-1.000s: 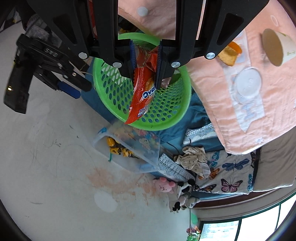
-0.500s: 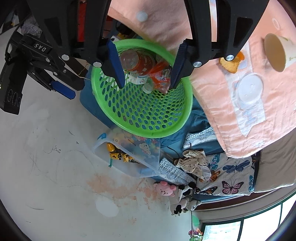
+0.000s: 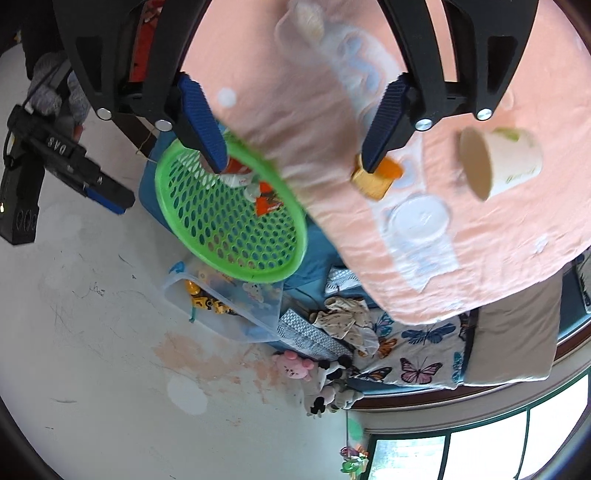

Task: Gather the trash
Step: 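Grasp the clear plastic tub with the left tool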

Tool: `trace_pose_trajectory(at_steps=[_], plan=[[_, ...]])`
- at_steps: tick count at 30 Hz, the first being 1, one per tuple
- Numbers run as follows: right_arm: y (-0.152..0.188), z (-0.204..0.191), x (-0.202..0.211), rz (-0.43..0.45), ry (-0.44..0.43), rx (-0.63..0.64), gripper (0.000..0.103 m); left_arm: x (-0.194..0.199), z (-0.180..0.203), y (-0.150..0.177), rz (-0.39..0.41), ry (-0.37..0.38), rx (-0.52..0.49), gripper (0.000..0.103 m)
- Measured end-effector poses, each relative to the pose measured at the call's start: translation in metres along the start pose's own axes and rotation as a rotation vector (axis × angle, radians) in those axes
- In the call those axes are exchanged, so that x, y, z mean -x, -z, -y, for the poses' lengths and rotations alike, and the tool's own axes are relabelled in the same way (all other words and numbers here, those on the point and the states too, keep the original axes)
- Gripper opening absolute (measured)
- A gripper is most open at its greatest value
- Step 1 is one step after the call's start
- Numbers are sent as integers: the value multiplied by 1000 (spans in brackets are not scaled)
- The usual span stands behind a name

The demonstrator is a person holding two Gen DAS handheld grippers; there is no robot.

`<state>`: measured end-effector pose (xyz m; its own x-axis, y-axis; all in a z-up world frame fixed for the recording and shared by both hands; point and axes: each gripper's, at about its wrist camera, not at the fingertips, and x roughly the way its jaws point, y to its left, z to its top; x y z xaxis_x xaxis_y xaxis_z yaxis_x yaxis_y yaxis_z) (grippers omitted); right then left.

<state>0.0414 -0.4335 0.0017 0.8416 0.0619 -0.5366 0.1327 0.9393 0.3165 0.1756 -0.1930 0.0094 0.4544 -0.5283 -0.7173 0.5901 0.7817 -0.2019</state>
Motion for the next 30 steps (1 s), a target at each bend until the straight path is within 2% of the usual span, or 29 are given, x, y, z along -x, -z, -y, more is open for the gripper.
trace_pose_trajectory(at_steps=[5, 14, 22, 30], plan=[[4, -13, 1, 0, -23, 9, 75, 8, -8, 27, -24, 11, 8, 84], [11, -22, 3, -11, -40, 16, 76, -6, -9, 68, -100, 75, -26, 86], [17, -29, 0, -32, -42, 25, 76, -29, -13, 83, -147, 77, -22, 86], [21, -36, -7, -48, -50, 35, 76, -42, -12, 89, -158, 99, -26, 86]])
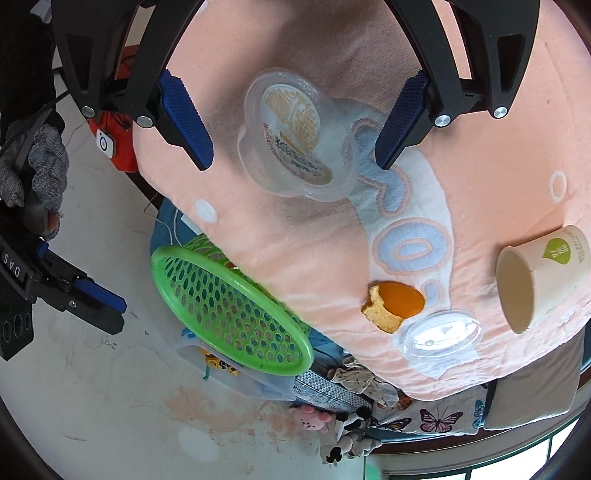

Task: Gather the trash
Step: 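Grasp the clear plastic tub with the left tool, then grasp the orange peel and bread piece with the right tool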

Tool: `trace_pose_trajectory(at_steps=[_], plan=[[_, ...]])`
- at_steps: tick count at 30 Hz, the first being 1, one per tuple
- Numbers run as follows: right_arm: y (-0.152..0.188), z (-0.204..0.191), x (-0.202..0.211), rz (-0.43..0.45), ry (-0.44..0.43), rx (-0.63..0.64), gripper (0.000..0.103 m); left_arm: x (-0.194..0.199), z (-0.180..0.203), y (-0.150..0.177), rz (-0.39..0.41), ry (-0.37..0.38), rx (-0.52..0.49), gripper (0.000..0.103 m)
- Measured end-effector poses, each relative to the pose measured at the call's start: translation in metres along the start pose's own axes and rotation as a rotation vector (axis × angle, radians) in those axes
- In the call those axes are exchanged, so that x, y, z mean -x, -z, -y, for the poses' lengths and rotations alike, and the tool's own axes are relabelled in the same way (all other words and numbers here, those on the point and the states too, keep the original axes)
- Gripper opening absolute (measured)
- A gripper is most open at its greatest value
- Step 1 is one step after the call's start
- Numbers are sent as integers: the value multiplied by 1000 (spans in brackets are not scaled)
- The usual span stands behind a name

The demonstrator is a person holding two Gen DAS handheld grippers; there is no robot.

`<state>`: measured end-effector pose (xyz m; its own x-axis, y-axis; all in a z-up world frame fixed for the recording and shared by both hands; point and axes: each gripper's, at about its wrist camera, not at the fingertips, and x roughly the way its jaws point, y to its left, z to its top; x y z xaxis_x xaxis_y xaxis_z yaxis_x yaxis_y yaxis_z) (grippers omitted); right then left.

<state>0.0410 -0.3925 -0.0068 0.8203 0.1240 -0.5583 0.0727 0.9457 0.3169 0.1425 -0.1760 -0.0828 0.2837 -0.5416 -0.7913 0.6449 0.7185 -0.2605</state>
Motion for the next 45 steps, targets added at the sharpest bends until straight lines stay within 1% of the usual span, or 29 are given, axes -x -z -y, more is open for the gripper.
trace_pose_trajectory(at_steps=[1, 3, 4, 7, 11, 13, 19, 28, 31, 38, 43, 45], plan=[[0, -1, 0, 0, 1, 2, 76, -1, 0, 1, 0, 2, -4, 84], [0, -1, -1, -4, 0, 3, 76, -2, 1, 1, -2, 3, -12, 77], [0, -1, -2, -6, 0, 3, 76, -4, 2, 2, -3, 3, -16, 70], [1, -1, -4, -10, 0, 4, 76, -4, 0, 3, -3, 3, -11, 60], [1, -6, -6, -16, -3, 13, 76, 6, -3, 6, 31, -13, -1, 60], [1, -10, -9, -22, -7, 23, 76, 15, -4, 6, 51, -33, 3, 60], [-2, -31, -25, -59, -42, 77, 76, 49, -18, 5, 115, -86, 41, 60], [-5, -77, -73, -141, -120, 154, 76, 95, -49, 8, 191, -155, 108, 60], [-6, -91, -91, -165, -133, 184, 76, 108, -63, 13, 210, -176, 134, 60], [-6, -109, -134, -227, -128, 231, 73, 117, -88, 23, 213, -204, 192, 60], [-6, -117, -159, -261, -120, 248, 73, 113, -99, 27, 207, -203, 214, 60], [-6, -119, -168, -273, -117, 252, 70, 113, -101, 29, 205, -200, 220, 60]])
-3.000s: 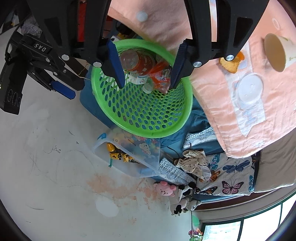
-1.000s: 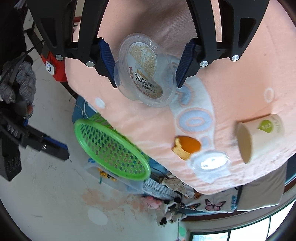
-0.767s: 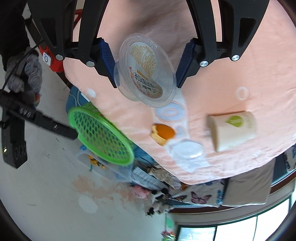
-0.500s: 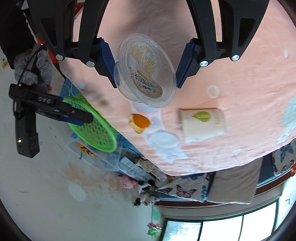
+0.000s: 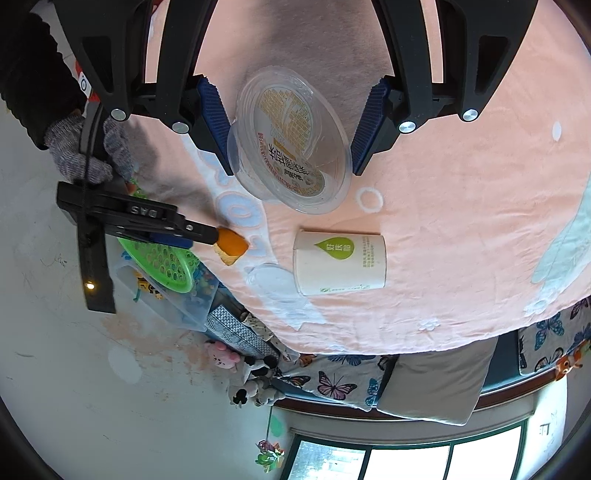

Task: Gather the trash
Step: 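Grasp the orange peel and bread piece with the right tool, then drop the orange peel into the basket with the right tool while the left tool drops the tub in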

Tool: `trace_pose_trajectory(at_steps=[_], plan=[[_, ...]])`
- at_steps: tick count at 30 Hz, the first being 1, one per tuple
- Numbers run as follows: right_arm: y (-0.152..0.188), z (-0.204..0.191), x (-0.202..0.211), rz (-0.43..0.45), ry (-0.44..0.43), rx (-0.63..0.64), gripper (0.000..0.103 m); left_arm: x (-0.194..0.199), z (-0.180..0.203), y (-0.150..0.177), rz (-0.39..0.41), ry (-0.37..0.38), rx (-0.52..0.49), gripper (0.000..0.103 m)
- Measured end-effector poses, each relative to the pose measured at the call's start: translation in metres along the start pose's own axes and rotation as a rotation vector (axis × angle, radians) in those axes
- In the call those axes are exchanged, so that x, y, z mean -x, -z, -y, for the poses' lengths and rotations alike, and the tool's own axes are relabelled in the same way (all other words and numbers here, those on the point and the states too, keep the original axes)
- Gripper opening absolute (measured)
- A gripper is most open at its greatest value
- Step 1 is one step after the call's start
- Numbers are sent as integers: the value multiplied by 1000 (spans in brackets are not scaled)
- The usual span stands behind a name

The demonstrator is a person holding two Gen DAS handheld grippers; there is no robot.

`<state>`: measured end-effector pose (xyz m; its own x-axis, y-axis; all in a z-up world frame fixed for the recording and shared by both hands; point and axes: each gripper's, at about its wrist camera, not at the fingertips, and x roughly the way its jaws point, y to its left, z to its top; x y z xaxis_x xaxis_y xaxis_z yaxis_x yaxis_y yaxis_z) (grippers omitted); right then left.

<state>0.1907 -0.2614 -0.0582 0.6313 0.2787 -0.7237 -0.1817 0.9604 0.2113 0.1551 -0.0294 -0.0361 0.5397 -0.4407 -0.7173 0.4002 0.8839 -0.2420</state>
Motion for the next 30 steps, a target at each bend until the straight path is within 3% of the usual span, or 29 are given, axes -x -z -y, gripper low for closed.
trace_pose_trajectory(at_steps=[10, 17, 23, 30], plan=[[-10, -8, -32, -42, 30, 38, 66, -4, -6, 0, -13, 4, 22, 60], [-10, -7, -40, -44, 76, 60, 51, -10, -6, -2, -23, 12, 25, 60], [-9, -3, -28, -18, 54, 33, 40, -14, 1, -6, -23, 22, 22, 60], [-3, 8, -1, 20, 44, -11, 37, -17, 15, -17, -21, 32, -3, 60]])
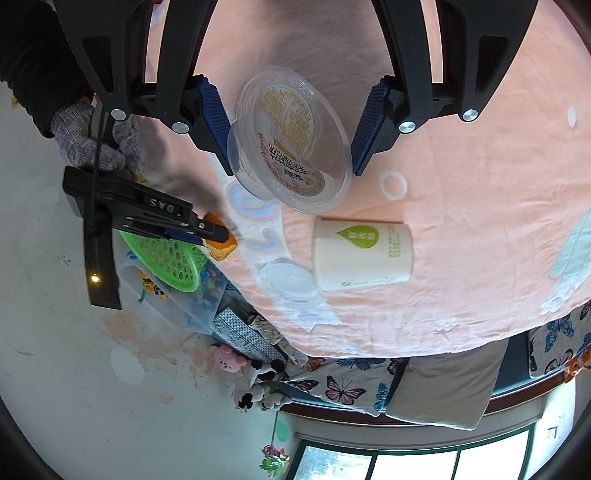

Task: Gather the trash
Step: 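Drop the orange peel into the basket with the right tool while the left tool drops the tub in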

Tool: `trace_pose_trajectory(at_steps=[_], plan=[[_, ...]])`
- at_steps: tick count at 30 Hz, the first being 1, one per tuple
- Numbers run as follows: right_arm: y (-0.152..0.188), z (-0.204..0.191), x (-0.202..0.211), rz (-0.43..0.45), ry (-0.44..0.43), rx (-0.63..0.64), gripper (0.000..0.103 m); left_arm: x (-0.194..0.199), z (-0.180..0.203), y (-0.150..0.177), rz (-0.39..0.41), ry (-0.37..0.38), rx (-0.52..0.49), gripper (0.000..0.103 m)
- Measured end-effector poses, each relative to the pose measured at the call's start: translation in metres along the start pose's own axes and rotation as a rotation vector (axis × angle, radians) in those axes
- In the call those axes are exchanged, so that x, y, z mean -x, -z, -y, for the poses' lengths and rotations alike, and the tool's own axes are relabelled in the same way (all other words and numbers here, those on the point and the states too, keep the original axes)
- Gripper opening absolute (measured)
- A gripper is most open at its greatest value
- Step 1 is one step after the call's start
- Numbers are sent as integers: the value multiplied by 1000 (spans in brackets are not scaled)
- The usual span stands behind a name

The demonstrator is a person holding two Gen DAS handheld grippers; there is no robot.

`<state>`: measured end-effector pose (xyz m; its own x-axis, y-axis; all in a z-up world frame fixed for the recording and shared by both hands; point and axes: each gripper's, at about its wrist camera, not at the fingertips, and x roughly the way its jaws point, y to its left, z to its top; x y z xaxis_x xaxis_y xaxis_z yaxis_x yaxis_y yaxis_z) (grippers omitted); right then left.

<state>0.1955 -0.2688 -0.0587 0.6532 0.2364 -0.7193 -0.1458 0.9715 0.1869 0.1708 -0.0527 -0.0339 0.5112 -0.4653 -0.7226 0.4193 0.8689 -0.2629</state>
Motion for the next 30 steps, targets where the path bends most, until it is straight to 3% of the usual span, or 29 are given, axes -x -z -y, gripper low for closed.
trace_pose_trajectory(at_steps=[6, 16, 25, 30], plan=[[6, 19, 36, 50, 17, -39, 37, -11, 26, -14, -6, 29, -34, 60], [22, 95, 90, 95, 152, -132, 37, -42, 92, -44, -18, 78, -119, 60], [41, 156, 100, 81, 261, -223, 40, -74, 139, -68, -45, 82, -186, 60], [52, 178, 97, 65, 279, -271, 42, -92, 158, -79, -64, 92, -203, 60]])
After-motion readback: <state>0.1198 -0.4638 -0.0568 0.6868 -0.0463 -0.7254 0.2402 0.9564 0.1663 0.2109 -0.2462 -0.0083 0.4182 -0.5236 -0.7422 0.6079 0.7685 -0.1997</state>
